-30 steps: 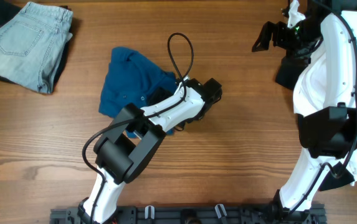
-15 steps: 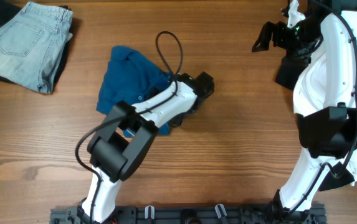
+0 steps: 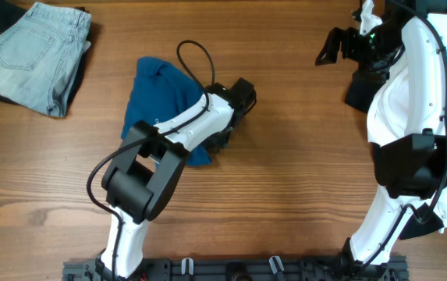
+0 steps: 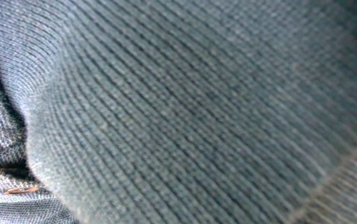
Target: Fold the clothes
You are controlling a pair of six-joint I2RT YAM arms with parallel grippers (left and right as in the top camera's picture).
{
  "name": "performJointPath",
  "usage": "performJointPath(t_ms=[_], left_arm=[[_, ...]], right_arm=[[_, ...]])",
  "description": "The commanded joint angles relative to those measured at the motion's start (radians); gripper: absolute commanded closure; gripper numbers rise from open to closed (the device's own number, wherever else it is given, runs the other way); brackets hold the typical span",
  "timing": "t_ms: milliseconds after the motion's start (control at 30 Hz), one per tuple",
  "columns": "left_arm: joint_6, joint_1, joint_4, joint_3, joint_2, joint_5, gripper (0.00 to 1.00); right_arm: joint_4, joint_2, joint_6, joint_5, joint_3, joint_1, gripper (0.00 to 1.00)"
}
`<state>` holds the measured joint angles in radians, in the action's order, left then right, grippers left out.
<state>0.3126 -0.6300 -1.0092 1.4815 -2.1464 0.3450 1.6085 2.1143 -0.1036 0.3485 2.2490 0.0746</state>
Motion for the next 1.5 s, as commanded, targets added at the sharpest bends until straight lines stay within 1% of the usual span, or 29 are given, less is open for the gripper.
performJointPath(t_ms=[0,100,367,500,667,933,1100,1267,1367,1400,1467], left_arm=[[0.040,0.041,0.042,-0.062,-0.122,-0.109,0.96],[0.056,0.041,0.050,-0.062,-0.122,-0.108,0.96],[0.071,0.038,0.050,-0.061,-0.104,-0.017,0.96],[0.093,0.038,0.093,-0.061,-0.062,0.008,0.96],[0.141,0.039,0.163,-0.060,0.033,0.013,0.96],[0.140,0.039,0.312,-0.060,0.264,0.031,0.96],[0.137,0.038,0.326,-0.060,0.431,0.145,0.96],[0.137,0.039,0.335,-0.060,0.568,0.188,0.96],[0.137,0.039,0.351,-0.060,0.627,0.258,0.96],[0.136,0.039,0.360,-0.060,0.648,0.310,0.96],[0.109,0.039,0.367,-0.060,0.663,0.350,0.96]], right_arm=[[0.000,-0.041,0.014,0.019,0.020,-0.006,0.00],[0.000,-0.046,0.014,0.019,0.020,-0.006,0.00],[0.000,-0.046,0.014,0.019,0.020,-0.006,0.00],[0.000,-0.046,0.014,0.019,0.020,-0.006,0.00],[0.000,-0.046,0.014,0.019,0.020,-0.006,0.00],[0.000,-0.046,0.014,0.019,0.020,-0.006,0.00],[0.000,-0.046,0.014,0.019,0.020,-0.006,0.00],[0.000,-0.046,0.014,0.019,0.020,-0.006,0.00],[0.000,-0.046,0.014,0.019,0.020,-0.006,0.00],[0.000,-0.046,0.014,0.019,0.020,-0.008,0.00],[0.000,-0.046,0.014,0.019,0.020,-0.012,0.00]])
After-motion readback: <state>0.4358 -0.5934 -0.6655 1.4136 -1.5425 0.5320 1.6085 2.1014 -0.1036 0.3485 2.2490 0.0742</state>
